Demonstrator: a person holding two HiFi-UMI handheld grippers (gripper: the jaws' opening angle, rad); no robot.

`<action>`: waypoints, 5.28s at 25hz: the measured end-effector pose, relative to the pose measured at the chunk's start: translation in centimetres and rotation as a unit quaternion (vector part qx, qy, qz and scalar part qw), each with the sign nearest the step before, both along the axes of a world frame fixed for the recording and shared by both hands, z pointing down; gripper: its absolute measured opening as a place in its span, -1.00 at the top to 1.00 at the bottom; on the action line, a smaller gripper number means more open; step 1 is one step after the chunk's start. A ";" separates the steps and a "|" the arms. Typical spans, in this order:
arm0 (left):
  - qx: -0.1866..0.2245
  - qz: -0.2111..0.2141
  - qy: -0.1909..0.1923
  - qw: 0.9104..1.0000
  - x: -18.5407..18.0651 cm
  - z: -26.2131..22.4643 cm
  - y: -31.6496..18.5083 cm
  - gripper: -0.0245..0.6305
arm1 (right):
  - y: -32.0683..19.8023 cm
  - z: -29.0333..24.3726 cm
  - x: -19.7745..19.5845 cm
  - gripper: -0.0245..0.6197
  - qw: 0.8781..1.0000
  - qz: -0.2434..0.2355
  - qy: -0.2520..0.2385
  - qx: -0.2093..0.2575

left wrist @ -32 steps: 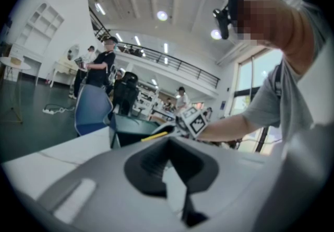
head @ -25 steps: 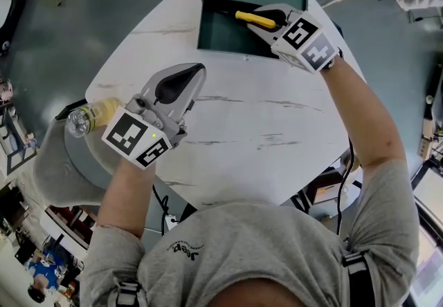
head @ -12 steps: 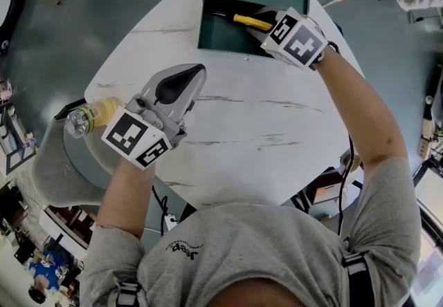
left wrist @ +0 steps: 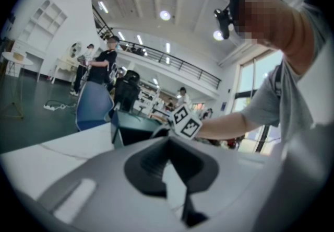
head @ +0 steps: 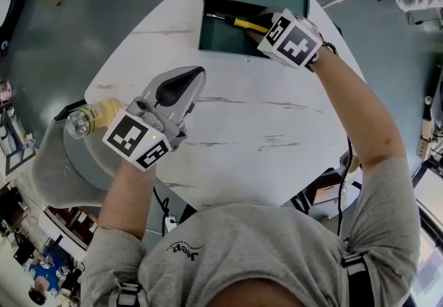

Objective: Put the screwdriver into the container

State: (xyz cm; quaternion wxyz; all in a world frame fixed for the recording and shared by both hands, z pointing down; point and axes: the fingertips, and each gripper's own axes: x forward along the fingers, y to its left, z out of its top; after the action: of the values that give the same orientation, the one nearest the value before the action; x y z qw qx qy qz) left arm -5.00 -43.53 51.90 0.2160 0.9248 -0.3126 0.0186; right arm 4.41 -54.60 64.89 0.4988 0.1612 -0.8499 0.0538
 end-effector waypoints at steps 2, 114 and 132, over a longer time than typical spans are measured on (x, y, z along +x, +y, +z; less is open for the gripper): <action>0.000 -0.001 0.000 1.000 -0.1 0.0 0.0 0.92 | 0.0 -0.1 0.0 0.62 1.000 0.003 -0.003 0.002; 0.098 0.025 0.017 0.995 -2.1 -25.5 29.5 0.92 | 39.8 -34.4 9.2 0.90 0.856 0.294 -0.409 0.120; 0.099 0.014 0.014 0.995 -2.8 -25.3 29.9 0.92 | 39.7 -33.8 9.0 0.90 0.860 0.291 -0.403 0.118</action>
State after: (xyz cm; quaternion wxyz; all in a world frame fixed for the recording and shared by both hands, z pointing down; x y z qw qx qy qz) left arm -7.79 -13.65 26.65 0.1274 0.9461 -0.2968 -0.0228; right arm 13.37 -14.87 31.10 0.0517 0.4230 -0.8912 0.1555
